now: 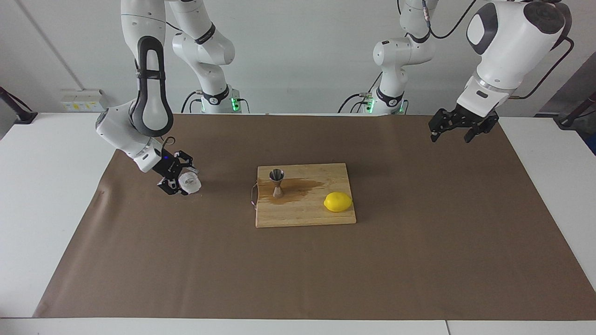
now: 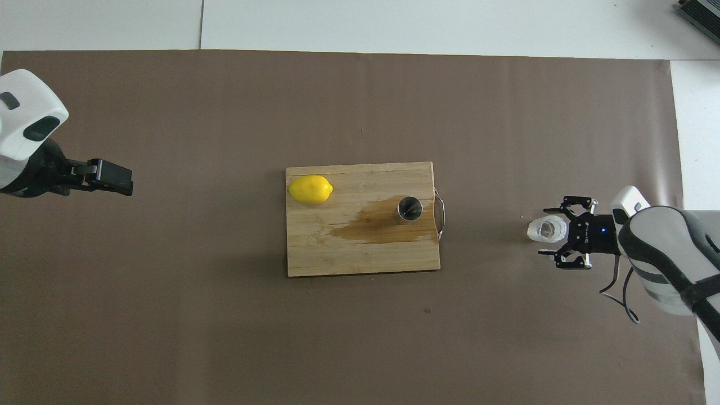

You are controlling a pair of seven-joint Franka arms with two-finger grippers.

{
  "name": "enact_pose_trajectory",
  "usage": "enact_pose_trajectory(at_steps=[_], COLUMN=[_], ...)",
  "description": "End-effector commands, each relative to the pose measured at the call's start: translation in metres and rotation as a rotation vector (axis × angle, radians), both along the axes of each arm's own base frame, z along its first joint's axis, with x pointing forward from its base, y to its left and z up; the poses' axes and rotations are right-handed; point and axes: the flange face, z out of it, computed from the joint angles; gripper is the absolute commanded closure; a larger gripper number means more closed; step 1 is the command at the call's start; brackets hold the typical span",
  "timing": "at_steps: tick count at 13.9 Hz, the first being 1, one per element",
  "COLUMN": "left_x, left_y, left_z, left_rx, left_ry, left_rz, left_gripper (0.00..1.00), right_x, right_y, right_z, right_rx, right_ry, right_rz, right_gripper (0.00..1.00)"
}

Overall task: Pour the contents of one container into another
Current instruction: 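Close the right gripper around the small clear cup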

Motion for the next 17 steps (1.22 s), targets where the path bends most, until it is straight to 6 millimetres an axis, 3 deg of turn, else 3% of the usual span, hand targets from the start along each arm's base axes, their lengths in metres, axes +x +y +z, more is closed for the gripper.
enact_pose_trajectory(at_steps=[1,2,4,6,7,8,11,14,16,17], left_x=[-0.013,-0.013,-0.01,-0.011,-0.012,-0.014,-0.017,-0.015,-0.015,-0.016], left_y=[0.0,0.0,0.0,0.0,0.001,0.0,-0.001,-0.006,-0.006,-0.006], left_z=[0.001,0.001,-0.002,-0.006,-0.005,-0.005,-0.007,-0.005,-0.005,-0.006], left_rx=[-0.004,-0.005,-0.006,-0.006,-0.005,-0.004,-0.001,-0.003,-0.003,-0.003], left_ry=[0.013,0.012,-0.01,-0.022,-0.013,-0.008,-0.006,-0.02,-0.02,-0.017], left_rz=[0.011,0.01,0.008,0.011,0.012,0.013,0.035,0.029,0.028,0.029], left_gripper=[0.0,0.0,0.0,0.0,0.0,0.0,0.0,0.0,0.0,0.0], right_x=[-0.002,-0.002,-0.002,-0.003,-0.003,-0.003,0.0,0.009,0.02,0.024], right_y=[-0.003,-0.003,-0.004,-0.003,-0.003,-0.002,0.003,0.017,0.049,0.055], right_z=[-0.003,-0.003,-0.004,-0.003,-0.003,-0.001,0.007,0.029,0.052,0.058], right_rx=[0.005,0.006,0.007,0.014,0.016,0.017,0.018,0.012,0.002,0.003], right_ry=[-0.028,-0.028,-0.025,-0.021,-0.02,-0.023,-0.034,-0.067,-0.101,-0.094], right_rz=[-0.01,-0.011,-0.012,-0.008,-0.006,-0.004,0.004,0.022,0.068,0.052], right_gripper=[0.01,0.06,0.34,0.69,0.95,1.0,1.0,1.0,1.0,1.0])
